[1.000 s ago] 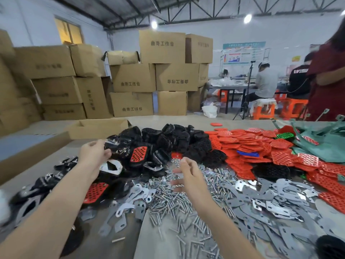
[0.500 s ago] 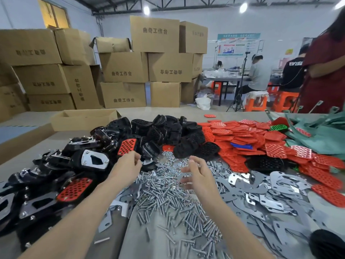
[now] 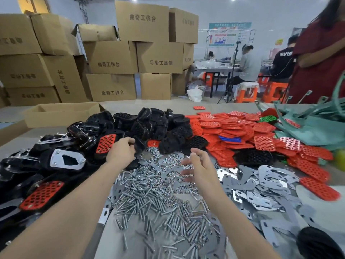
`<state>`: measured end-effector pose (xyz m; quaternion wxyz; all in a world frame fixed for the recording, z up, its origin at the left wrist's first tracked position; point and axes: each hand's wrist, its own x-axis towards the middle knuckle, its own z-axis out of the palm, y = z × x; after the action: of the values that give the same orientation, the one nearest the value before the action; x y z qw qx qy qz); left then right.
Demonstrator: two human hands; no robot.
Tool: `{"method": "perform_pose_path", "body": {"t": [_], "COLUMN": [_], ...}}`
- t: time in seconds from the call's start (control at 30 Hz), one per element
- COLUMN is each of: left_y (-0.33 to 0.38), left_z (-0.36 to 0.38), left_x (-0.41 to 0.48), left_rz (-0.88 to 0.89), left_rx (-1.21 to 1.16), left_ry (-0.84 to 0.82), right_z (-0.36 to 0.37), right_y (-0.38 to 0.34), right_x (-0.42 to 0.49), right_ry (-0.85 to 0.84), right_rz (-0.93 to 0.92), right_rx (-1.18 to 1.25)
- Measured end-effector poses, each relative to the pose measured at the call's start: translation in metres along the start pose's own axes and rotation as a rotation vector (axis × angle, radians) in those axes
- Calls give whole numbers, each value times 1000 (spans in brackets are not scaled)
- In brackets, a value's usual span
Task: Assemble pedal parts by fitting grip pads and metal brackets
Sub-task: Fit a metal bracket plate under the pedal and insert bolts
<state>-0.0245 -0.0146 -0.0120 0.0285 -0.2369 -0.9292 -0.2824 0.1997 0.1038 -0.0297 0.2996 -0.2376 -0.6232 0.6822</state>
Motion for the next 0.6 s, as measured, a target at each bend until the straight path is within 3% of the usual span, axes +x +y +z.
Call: {"method": "perform_pose_path", "body": {"t": [0.1,0.2,0.33,0.47,0.53,0.6], "left_y": [6,24,61,80,75,67], "left_z": [-1,-6,-4,20,25,24], "left_x": [-3,-24,-77,-134,-147,-152], "left_rz": [33,210,623,1171,1188,940], "left_rx": [-58,-97,105,203,137,39], "left_ry": [76,222,360,329,209,94], "right_z": [-9,-16,-14,-16,-23,-34], "right_y": [-3,-6,-14,-15,-10,-4], "right_x": [2,4,4,-1,-6,-12], "right_ry": [18,10,-29,-47,-13,10], "right_rz": [-2,18,198,325,285,231], "right_rx": [12,80,312,557,529,506]}}
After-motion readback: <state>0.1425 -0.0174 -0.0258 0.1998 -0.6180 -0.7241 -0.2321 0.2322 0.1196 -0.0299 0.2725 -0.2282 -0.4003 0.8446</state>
